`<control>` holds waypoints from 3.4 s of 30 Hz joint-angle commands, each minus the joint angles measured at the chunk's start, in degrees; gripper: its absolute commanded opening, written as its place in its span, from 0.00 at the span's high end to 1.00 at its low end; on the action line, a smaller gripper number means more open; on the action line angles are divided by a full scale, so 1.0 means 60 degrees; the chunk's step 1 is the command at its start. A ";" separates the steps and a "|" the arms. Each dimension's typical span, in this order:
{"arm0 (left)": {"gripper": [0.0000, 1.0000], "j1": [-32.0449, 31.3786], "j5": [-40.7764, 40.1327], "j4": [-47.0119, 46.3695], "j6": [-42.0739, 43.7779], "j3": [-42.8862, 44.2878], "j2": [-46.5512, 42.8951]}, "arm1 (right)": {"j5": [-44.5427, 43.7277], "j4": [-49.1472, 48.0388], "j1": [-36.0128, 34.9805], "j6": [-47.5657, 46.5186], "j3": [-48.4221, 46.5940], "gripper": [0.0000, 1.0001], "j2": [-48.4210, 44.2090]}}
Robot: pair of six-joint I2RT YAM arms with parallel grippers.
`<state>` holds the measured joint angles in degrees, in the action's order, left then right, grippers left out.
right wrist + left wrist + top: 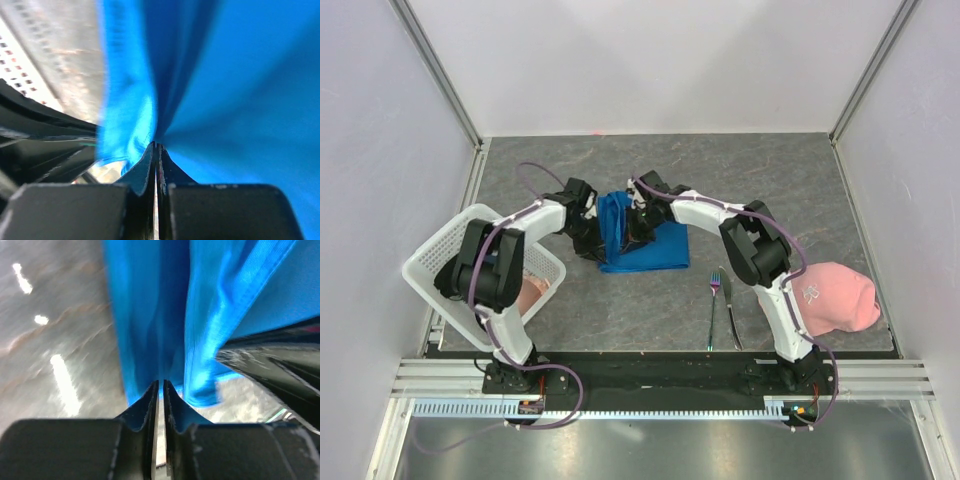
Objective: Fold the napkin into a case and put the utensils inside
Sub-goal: Fold the rectangle-folded napkin at the center of the board, then rotate the square-folded napkin at the center of the board.
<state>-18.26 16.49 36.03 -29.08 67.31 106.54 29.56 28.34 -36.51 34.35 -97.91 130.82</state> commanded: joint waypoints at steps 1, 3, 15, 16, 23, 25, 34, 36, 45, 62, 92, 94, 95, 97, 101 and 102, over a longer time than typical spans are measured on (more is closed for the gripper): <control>0.84 0.0991 -0.0420 0.0234 -0.0193 -0.0144 -0.1496 | 0.0843 -0.0898 -0.0462 0.0866 -0.0704 1.00 0.0271; 0.83 0.1475 -0.0274 0.0396 -0.0061 -0.0173 -0.1628 | 0.1020 -0.1236 -0.0462 0.1043 -0.0631 1.00 0.0228; 0.73 0.0687 0.1499 -0.0642 0.0057 0.0484 -0.1029 | 0.0347 -0.0549 0.1498 -0.0010 0.2224 0.82 -0.2086; 0.74 0.0439 0.1427 -0.0673 0.0042 0.0573 -0.0956 | 0.0274 -0.0476 0.1602 -0.0099 0.2458 0.82 -0.2392; 0.80 -0.0135 0.0754 -0.0717 0.0159 0.0838 0.0537 | -0.0239 -0.0562 0.2028 -0.0539 0.3997 0.88 -0.2878; 0.81 -0.0208 0.0577 -0.0673 0.0189 0.0648 0.0699 | -0.0400 -0.0635 0.2130 -0.0626 0.4188 0.89 -0.2864; 0.79 -0.1657 0.0708 -0.1069 -0.0602 -0.0993 -0.0380 | -0.1586 -0.0038 0.3170 -0.1592 0.3914 0.94 -0.2805; 0.72 -0.1586 0.0563 -0.0952 -0.0778 -0.1052 -0.0923 | -0.1427 0.0198 0.3156 -0.1930 0.3648 0.94 -0.2878; 0.54 0.0638 0.0005 0.0542 -0.0119 0.1071 -0.0912 | -0.0621 0.0419 0.2673 -0.1404 0.3193 0.75 -0.3625; 0.50 0.1403 -0.0127 0.0836 0.1550 0.3606 0.1315 | -0.0269 0.0390 0.1779 -0.1462 0.2783 0.50 -0.3187; 0.74 0.1228 0.0591 0.1261 0.2269 0.2523 0.1082 | -0.2933 0.0404 0.2935 -0.1959 0.2582 0.71 -0.1534; 0.73 0.1154 0.0664 0.1216 0.2166 0.2128 0.0775 | -0.2993 0.0521 0.3038 -0.2296 0.1995 0.71 -0.1094; 0.72 0.1125 0.0752 0.1216 0.2152 0.2025 0.0628 | -0.2950 0.0811 0.3038 -0.2398 0.1325 0.71 -0.0975; 0.67 0.1139 0.0811 0.1216 0.1991 0.1819 0.0306 | -0.2760 0.1164 0.3024 -0.2487 0.0749 0.70 -0.0843; 0.52 0.1139 0.0913 0.1187 0.1727 0.1979 -0.0515 | -0.2583 0.1824 0.2951 -0.2181 0.0628 0.51 -0.1821; 0.51 0.1154 0.0986 0.1187 0.1698 0.2067 -0.0501 | -0.2656 0.1912 0.2936 -0.2078 0.0760 0.47 -0.2099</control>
<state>-11.81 19.94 44.21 -16.01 77.71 109.21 16.58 33.98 -18.22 22.44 -93.32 123.83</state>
